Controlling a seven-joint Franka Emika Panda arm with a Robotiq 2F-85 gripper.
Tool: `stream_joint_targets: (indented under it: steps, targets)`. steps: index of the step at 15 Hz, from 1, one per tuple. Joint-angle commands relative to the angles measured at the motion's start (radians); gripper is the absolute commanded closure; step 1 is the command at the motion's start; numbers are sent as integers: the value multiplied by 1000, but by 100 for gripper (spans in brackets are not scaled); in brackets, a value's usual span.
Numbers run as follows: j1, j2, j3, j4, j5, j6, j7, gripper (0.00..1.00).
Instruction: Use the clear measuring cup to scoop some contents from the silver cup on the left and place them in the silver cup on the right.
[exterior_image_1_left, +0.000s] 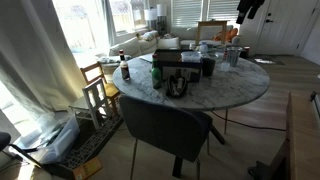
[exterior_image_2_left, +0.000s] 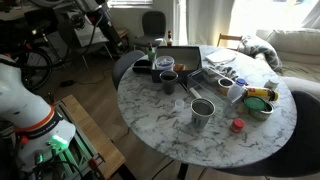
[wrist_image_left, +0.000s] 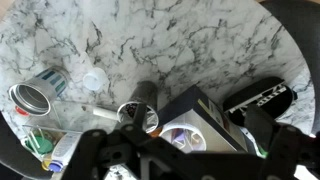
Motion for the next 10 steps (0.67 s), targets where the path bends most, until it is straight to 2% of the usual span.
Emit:
stream_joint_targets:
  steps: [1,7,10]
  targets:
    - [6,1,-6,1,-5,-2,3,0]
    - [6,2,-6,1,-5,-2,3,0]
    - [-91,74,74,1,-137,-23,129,0]
